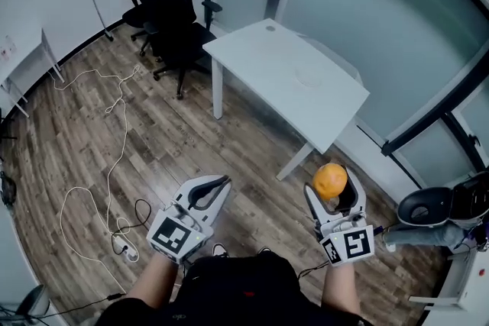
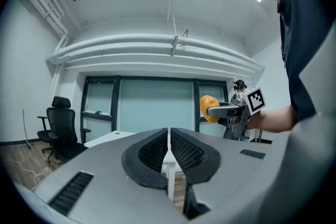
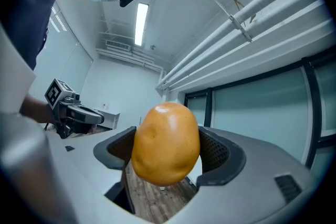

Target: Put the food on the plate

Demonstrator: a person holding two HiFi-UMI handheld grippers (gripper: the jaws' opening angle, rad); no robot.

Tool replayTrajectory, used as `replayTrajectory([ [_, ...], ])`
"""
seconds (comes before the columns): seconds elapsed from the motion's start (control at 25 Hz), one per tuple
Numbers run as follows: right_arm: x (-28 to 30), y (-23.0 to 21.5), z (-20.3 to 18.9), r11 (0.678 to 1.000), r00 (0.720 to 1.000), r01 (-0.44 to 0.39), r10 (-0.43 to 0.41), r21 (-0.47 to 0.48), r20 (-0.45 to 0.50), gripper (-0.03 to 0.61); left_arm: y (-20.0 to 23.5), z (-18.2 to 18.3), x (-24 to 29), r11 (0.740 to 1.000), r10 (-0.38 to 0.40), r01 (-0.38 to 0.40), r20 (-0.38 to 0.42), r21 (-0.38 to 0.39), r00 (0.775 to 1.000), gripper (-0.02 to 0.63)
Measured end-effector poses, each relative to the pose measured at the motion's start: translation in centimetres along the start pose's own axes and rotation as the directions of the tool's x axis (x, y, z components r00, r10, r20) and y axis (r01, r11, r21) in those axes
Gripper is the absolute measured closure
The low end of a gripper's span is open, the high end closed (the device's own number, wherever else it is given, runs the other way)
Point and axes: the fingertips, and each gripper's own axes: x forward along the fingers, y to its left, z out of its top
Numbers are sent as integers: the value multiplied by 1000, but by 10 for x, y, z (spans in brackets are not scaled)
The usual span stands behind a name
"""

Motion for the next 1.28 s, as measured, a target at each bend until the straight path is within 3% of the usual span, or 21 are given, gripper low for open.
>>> replayTrajectory([
  [0.24,26,1,-10,1000,999,10,-10,1,-34,199,30,-5,9,1000,-13,14,3,-25,1000,578],
  [0.56,71,-41,-23,1000,999,24,-24,-14,-25,199,61,-1,64,1000,-19,19,0,-5,1000,578],
  [0.84,107,-108,-29,1000,1000,11,-11,0,1,199,76,20,136,1000,-2,2,8,31,1000,578],
  [1.28,134,-254,-65,999,1000,-8,8,33,5,199,60,31,286,999,10,-10,-1,49,1000,578],
])
